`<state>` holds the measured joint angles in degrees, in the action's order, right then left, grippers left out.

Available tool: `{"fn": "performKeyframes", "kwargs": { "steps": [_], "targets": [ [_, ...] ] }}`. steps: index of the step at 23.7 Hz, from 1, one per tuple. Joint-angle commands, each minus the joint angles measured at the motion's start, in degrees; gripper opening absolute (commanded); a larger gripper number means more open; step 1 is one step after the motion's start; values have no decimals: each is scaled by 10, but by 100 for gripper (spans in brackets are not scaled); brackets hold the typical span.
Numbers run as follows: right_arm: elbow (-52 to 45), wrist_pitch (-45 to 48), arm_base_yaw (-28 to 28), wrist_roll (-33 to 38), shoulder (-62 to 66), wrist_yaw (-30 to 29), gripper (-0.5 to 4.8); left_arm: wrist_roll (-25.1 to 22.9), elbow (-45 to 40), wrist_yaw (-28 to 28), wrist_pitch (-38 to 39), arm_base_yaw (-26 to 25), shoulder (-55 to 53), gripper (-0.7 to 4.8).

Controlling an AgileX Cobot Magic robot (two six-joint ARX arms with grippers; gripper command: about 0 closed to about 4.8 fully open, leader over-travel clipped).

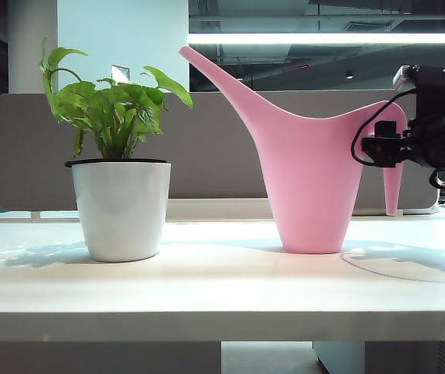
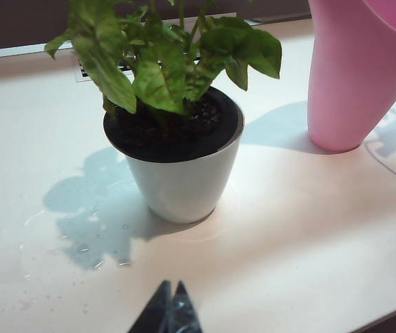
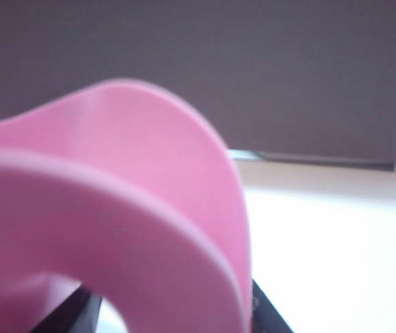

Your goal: Pick up the watering can from the table, water the potted plant, and put the can back.

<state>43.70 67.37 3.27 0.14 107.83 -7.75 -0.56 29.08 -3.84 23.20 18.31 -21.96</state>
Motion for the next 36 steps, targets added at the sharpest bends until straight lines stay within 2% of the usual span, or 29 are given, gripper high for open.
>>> {"fn": "performKeyframes", "kwargs": {
  "steps": [1, 6, 8, 10, 13, 14, 16, 20, 26, 30, 36],
  "targets": [
    [-21, 7, 0, -2, -14, 0, 280, 0, 1, 0, -5, 0, 0, -5],
    [-63, 6, 0, -1, -49, 3, 279, 0, -13, 0, -14, 0, 1, -5],
    [-80, 6, 1, 2, -70, 3, 273, 0, -42, 0, -49, 0, 6, -5],
    [-99, 6, 2, 3, -94, 4, 245, 0, -78, 0, -91, 0, 13, -5],
    [-130, 6, 2, 3, -143, 3, 116, 0, -126, 0, -113, 0, 19, -5],
    [-141, 6, 3, 3, -161, 3, 63, 0, -138, 0, -104, 0, 20, -5],
    [-165, 5, 3, 12, -204, 3, -6, 0, -158, 0, -76, 0, 21, -5],
    [-202, 3, 3, 46, -263, 2, -6, 0, -193, 0, -65, 0, 28, -5],
    [-247, -1, 3, 46, -314, 2, -6, 0, -232, 0, -64, -2, 61, -5],
    [-281, -1, 3, 46, -329, 1, -6, 0, -246, -4, -63, -42, 108, -5],
    [-313, -3, 4, 46, -329, 1, -6, 0, -247, 2, -61, -136, 155, -5]
  ]
}}
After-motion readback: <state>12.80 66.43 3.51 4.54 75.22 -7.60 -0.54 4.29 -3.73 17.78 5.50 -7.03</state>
